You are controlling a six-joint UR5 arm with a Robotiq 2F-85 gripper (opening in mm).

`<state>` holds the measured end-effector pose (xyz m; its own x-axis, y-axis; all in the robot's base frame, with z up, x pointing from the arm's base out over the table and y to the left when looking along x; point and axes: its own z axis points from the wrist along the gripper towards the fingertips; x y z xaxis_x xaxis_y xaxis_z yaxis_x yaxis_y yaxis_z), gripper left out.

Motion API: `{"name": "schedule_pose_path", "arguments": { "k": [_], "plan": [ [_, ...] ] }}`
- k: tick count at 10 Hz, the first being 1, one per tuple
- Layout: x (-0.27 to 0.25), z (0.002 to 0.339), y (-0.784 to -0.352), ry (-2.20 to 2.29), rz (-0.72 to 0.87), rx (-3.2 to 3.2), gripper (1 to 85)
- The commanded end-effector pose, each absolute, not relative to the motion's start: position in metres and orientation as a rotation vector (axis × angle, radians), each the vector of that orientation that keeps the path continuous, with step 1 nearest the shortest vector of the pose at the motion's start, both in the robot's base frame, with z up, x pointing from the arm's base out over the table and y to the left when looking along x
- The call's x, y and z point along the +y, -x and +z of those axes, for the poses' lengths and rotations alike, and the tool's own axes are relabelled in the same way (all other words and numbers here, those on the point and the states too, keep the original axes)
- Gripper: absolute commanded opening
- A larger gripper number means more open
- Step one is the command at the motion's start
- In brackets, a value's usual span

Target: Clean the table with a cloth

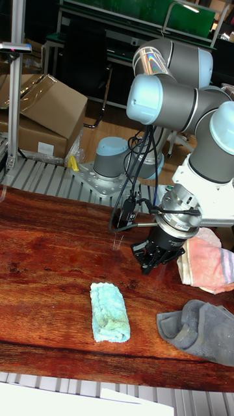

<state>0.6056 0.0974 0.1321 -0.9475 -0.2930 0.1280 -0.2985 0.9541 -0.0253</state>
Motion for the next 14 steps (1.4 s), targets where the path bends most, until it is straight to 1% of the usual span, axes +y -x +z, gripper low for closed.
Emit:
{"name": "schedule_pose_path", "arguments": {
  "k": [1,14],
  "plan": [
    [0.1004,0.1332,-0.6055,-0.450,0.048,-2.985,1.3],
    [0.1007,0.1333,-0.6057,-0.436,0.047,-2.987,1.3]
  ]
}}
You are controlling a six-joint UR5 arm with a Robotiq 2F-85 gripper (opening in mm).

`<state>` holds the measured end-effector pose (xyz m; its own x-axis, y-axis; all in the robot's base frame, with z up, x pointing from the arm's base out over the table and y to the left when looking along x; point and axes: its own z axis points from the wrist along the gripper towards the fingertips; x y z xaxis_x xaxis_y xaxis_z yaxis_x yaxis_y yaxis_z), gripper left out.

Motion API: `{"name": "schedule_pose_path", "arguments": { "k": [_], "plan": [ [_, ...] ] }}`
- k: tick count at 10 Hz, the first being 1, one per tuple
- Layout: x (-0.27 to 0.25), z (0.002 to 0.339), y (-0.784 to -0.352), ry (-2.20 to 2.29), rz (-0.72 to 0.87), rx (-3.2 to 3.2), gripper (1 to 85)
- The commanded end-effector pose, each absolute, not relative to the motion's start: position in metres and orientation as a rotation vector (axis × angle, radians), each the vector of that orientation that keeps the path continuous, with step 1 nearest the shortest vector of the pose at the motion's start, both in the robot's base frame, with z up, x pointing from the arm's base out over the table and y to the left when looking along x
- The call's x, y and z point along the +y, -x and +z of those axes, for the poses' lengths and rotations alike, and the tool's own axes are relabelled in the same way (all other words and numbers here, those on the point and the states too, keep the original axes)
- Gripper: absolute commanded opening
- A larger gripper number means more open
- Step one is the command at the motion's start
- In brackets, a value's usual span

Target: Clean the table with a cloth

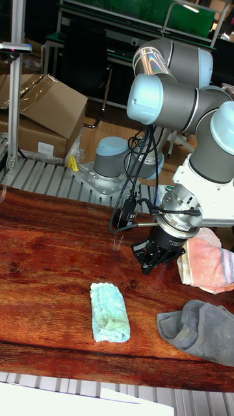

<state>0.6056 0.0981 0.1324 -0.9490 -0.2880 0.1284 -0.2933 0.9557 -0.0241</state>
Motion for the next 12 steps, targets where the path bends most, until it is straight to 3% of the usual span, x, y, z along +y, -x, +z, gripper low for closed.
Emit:
{"name": "schedule_pose_path", "arguments": {
  "k": [1,12],
  "plan": [
    [0.1011,0.1334,-0.6057,-0.434,0.045,-2.988,1.3],
    [0.1021,0.1335,-0.6059,-0.425,0.038,-2.990,1.3]
  ]
}}
